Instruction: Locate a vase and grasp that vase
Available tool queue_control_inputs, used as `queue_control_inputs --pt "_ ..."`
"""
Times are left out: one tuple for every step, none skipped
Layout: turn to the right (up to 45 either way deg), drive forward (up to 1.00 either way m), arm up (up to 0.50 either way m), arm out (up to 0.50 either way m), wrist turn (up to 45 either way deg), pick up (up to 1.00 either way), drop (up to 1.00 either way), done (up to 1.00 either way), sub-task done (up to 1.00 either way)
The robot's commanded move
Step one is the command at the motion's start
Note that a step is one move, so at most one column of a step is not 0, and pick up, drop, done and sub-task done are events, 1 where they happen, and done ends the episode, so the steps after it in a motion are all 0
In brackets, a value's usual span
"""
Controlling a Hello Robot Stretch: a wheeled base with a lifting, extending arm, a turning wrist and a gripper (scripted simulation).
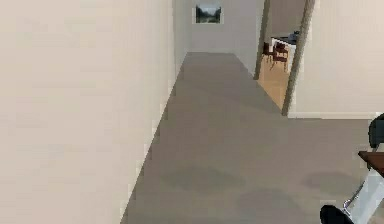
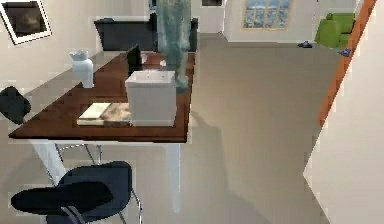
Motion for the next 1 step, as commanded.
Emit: queue_control_inputs --pt "0.0 0.75 0.0 0.0 0.0 0.0 0.0 0.0 0.0"
